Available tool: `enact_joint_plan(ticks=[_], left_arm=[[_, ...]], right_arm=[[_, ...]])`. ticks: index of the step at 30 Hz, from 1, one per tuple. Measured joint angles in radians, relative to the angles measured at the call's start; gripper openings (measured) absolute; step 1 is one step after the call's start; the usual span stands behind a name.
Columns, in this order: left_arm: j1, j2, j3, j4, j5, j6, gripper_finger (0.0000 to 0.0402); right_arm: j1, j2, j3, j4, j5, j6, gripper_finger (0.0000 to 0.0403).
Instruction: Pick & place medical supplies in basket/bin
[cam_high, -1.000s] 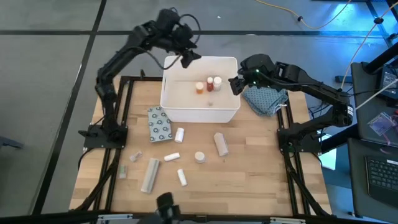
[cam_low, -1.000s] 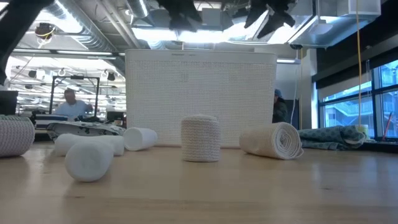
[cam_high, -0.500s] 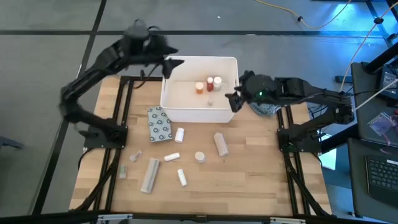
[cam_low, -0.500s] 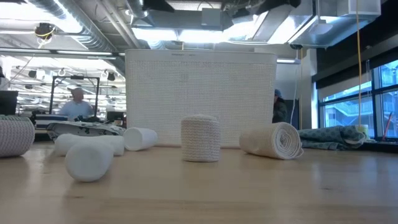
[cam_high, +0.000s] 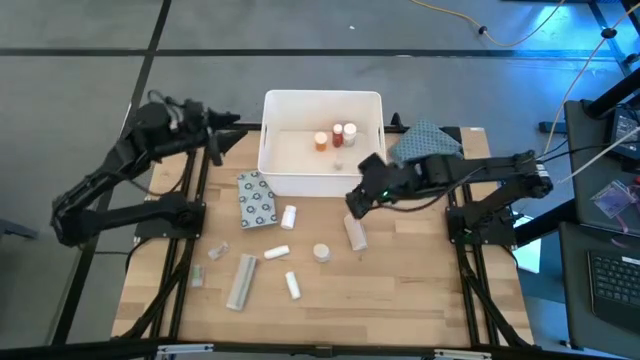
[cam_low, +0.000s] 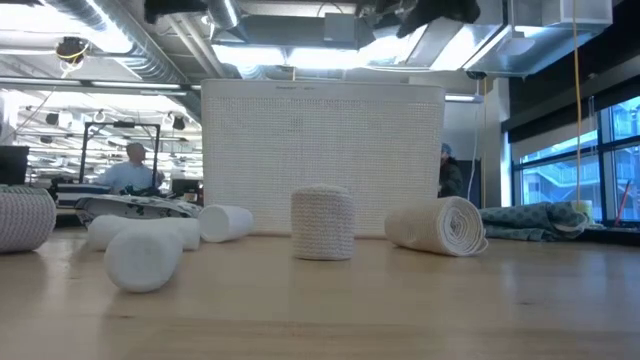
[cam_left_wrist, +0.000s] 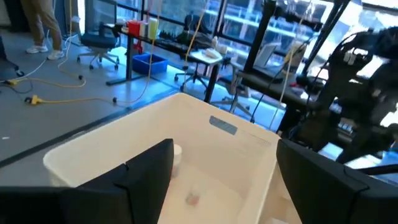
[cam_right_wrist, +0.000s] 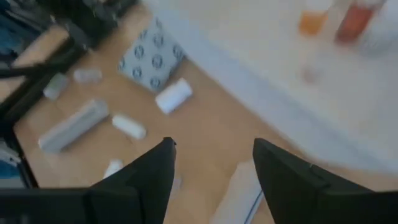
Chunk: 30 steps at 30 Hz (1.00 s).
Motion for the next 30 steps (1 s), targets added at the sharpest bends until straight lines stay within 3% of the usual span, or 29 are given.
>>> enact_joint_plan(ticks=[9, 17, 20, 24, 30], left_arm=[[0.0, -0.108, -0.053, -0.01, -0.04, -0.011, 0.0277], [0.0, -0.105, -0.053, -0.011, -0.04, -0.011, 0.0277], [0.0, -0.105, -0.053, -0.011, -0.04, -0.011, 0.0277], [0.0, -0.105, -0.053, -0.011, -0.039, -0.01, 0.0277], [0.0, -0.105, -0.053, -0.037, -0.039, -0.008, 0.0277]], right_arm=[[0.074, 0.165, -0.001, -0.277, -0.058, 0.344, 0.0195], [0.087, 0.304, -0.001, -0.203, -0.096, 0.309, 0.0198], [0.083, 0.348, -0.001, -0.172, -0.14, 0.308, 0.022], [0.074, 0.397, -0.001, -0.191, -0.175, 0.308, 0.0279], [0.074, 0.444, -0.001, -0.192, -0.117, 0.285, 0.035]])
